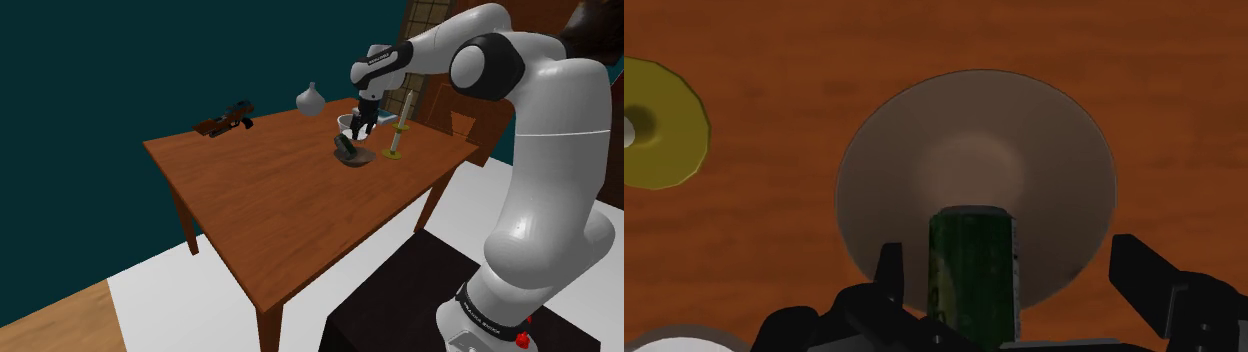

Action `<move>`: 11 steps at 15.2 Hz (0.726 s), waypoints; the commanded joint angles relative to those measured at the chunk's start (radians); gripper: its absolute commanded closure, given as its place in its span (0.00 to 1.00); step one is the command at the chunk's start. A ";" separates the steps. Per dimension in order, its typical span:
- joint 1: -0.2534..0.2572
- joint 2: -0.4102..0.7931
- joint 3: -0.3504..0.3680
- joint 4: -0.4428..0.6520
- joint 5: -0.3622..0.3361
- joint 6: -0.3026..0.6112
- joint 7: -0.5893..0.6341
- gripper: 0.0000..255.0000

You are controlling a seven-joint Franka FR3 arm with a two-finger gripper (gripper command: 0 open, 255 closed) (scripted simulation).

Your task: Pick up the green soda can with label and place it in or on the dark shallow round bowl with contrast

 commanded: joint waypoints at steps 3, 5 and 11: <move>0.001 -0.037 -0.003 0.057 -0.006 -0.094 0.004 0.00; 0.001 -0.037 -0.003 0.057 -0.006 -0.094 0.004 0.00; 0.001 -0.037 -0.003 0.057 -0.006 -0.094 0.004 0.00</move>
